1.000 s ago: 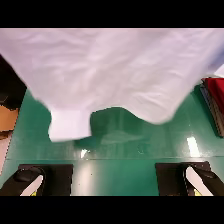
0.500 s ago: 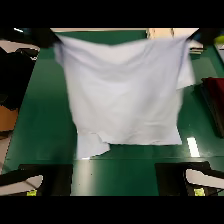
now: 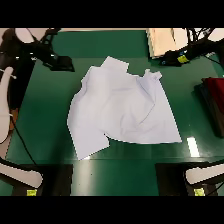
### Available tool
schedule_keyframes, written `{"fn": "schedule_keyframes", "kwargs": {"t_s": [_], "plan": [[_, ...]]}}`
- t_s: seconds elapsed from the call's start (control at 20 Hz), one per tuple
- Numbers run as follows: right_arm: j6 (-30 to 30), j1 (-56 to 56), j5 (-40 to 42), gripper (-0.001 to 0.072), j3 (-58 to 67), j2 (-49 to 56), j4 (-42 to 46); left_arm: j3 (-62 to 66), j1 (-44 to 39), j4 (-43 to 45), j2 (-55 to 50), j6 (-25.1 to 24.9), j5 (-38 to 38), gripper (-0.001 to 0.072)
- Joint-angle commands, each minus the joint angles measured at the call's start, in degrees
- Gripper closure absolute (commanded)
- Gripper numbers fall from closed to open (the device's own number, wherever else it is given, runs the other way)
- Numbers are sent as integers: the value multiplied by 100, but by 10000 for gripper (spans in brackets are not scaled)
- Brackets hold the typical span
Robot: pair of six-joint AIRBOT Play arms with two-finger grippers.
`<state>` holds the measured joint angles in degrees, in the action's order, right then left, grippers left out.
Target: Fold the shirts.
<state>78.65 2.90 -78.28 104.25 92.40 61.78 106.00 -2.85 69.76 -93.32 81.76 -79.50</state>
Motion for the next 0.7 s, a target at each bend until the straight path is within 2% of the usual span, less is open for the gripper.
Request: {"fn": "schedule_keyframes", "kwargs": {"t_s": [0.0, 0.25, 0.4, 0.5, 0.65], "plan": [[-262, 223, -496, 344, -332, -343, -518, -614, 638, -103, 516, -116, -437, 210], [-573, 247, -382, 345, -2214, -1668, -940, -3832, 1331, -365, 1961, -584, 319, 209], [-573, 179, 17, 345, -2992, -2256, -1128, -5523, 1589, -669, 2291, -855, 876, 209], [-570, 96, 264, 345, -3355, -2555, -1178, -6170, 1587, -776, 2282, -920, 1200, 210], [-568, 101, 439, 344, -3639, -2800, -1447, -6516, 1569, -1447, 2273, -1285, 1456, 210]]}}
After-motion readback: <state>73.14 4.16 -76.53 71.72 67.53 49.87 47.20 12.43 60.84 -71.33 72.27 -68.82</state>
